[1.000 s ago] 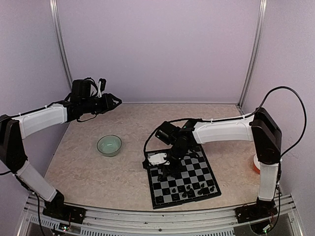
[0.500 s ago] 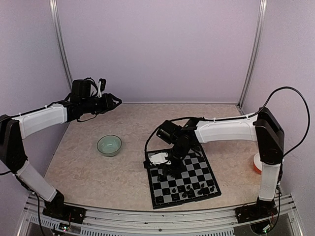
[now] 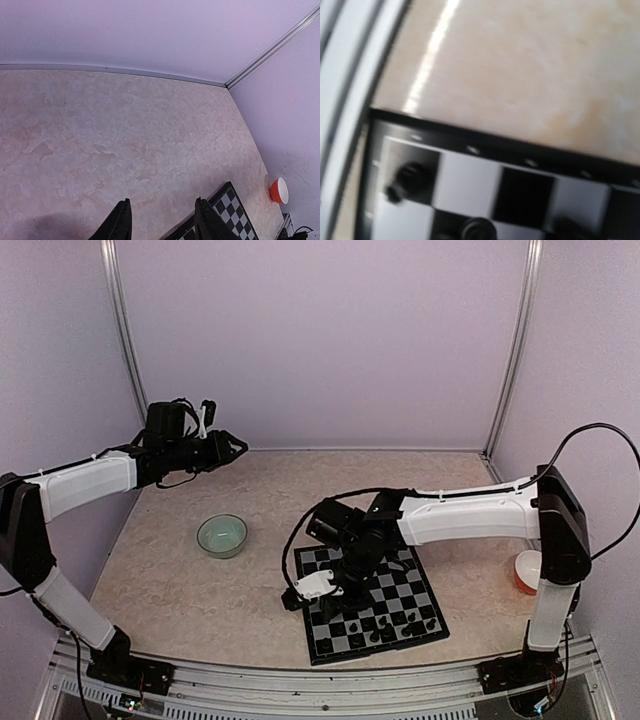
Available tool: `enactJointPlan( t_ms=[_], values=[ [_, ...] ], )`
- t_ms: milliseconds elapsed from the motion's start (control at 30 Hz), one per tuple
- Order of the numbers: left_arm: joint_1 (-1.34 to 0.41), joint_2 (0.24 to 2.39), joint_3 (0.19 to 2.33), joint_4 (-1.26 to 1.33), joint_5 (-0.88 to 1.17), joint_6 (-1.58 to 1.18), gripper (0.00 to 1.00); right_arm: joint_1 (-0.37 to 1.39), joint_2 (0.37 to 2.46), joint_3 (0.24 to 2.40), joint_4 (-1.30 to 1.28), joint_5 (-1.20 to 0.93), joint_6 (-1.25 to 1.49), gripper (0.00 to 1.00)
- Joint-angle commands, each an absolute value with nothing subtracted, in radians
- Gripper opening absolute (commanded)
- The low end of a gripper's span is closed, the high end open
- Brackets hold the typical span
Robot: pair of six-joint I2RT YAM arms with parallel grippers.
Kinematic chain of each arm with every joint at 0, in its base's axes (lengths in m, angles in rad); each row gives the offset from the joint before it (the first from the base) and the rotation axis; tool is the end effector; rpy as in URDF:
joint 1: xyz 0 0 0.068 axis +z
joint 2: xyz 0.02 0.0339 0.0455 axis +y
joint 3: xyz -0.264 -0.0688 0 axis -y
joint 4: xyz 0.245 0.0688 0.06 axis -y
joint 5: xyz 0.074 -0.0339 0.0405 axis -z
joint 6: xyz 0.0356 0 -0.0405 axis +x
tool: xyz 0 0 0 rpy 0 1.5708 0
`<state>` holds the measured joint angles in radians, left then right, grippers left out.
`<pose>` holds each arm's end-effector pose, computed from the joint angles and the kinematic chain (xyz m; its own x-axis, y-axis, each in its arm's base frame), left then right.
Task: Set up the chess pieces on the board
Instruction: Pick up the pawn from the chessboard, then place the pawn at h7.
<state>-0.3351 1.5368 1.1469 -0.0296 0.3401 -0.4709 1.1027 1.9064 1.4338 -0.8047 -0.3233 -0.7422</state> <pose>0.3348 -0.1292 0.2959 -0.6140 -0.2391 -0.7522 0.3582 0.7649 -0.5354 0.1630 0.3474 0.2015 0.2817 -0.8633 -0.4188 -0.9461 -0.3226 0.0286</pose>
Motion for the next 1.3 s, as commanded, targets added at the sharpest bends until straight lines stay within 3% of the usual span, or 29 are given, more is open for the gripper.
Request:
enactJointPlan(
  t_ms=[0,633,967,1267],
  values=[
    [-0.328,1.547,1.160,-0.009,0.357,-0.477,0.44,1.129,1.950,1.456,-0.841,-0.354,-0.755,0.01],
    [-0.327,1.554,1.164,-0.011,0.369,-0.479,0.44,1.161,2.016,1.491,-0.815,-0.349,-0.732,0.03],
    [-0.328,1.557,1.167,-0.014,0.373,-0.479,0.44,1.142,1.969,1.509,-0.843,-0.361,-0.749,0.27],
    [-0.327,1.560,1.169,-0.016,0.382,-0.480,0.44,1.029,1.948,1.534,-0.810,-0.274,-0.753,0.29]
  ],
)
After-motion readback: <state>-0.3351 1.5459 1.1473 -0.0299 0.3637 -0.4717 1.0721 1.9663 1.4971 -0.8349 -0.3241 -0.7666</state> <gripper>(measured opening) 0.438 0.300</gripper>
